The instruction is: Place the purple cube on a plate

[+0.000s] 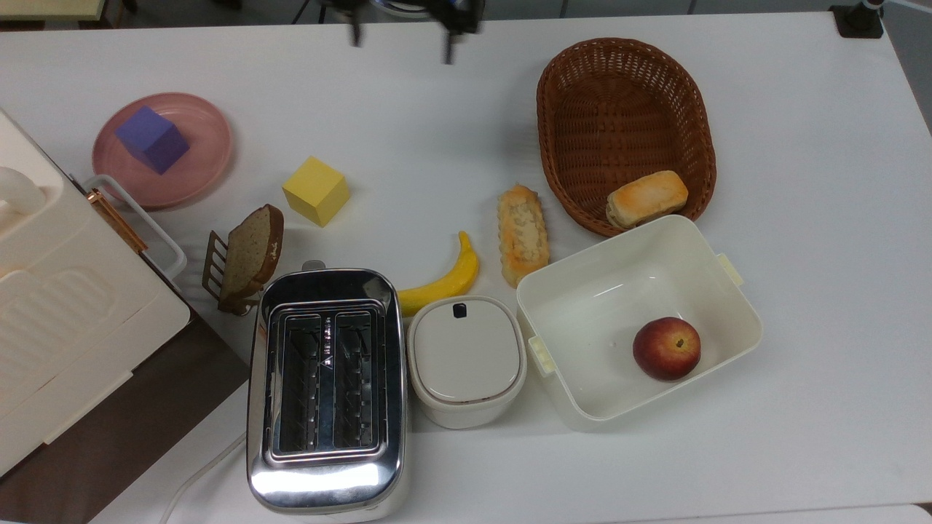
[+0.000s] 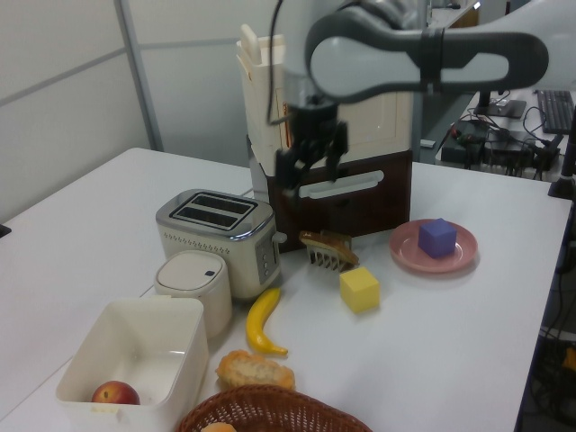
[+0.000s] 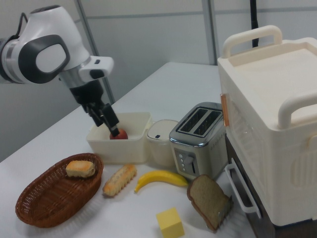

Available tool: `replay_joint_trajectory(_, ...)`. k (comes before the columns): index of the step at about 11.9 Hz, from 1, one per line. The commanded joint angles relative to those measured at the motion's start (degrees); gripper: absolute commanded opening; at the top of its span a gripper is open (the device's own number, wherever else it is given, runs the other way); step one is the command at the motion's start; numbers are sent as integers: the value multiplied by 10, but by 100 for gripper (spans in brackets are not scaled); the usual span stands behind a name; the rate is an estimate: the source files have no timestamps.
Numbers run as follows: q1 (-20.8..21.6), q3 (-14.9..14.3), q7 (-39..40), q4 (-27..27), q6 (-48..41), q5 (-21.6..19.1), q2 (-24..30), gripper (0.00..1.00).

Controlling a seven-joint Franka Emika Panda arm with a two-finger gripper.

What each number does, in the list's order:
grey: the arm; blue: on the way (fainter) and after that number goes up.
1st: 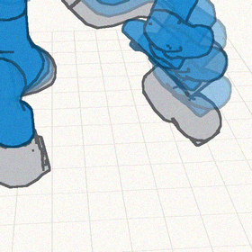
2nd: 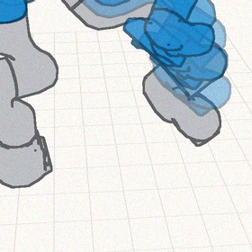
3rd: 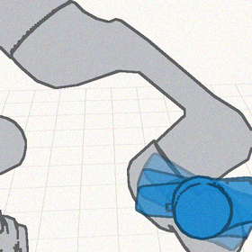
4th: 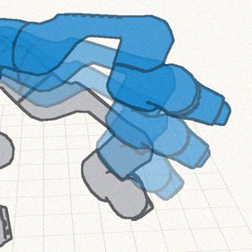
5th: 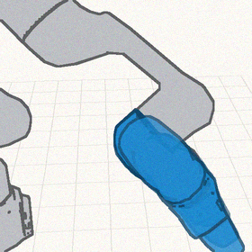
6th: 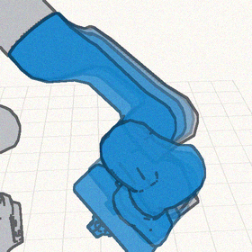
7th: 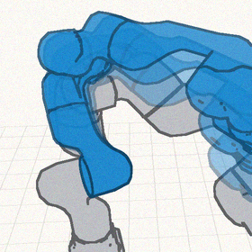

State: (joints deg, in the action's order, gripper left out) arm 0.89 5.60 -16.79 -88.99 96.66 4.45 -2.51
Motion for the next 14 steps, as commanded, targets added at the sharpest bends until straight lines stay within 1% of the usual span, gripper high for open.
replay_joint_trajectory(1, 69, -88, -5, -8, -12, 0, -9, 100)
replay_joint_trajectory(2, 108, -139, 3, -6, -15, 3, -4, 100)
replay_joint_trajectory(3, 115, -159, 19, 2, -24, 8, 0, 100)
replay_joint_trajectory(4, 110, -165, 50, 4, -33, 11, 10, 100)
replay_joint_trajectory(6, 95, -169, 68, 4, -34, 9, 9, 100)
replay_joint_trajectory(8, 83, -164, 69, 3, -33, 9, 9, 100)
replay_joint_trajectory(11, 78, -163, 95, 4, -36, 6, 12, 100)
replay_joint_trajectory(14, 78, -163, 95, 4, -38, 2, 15, 100)
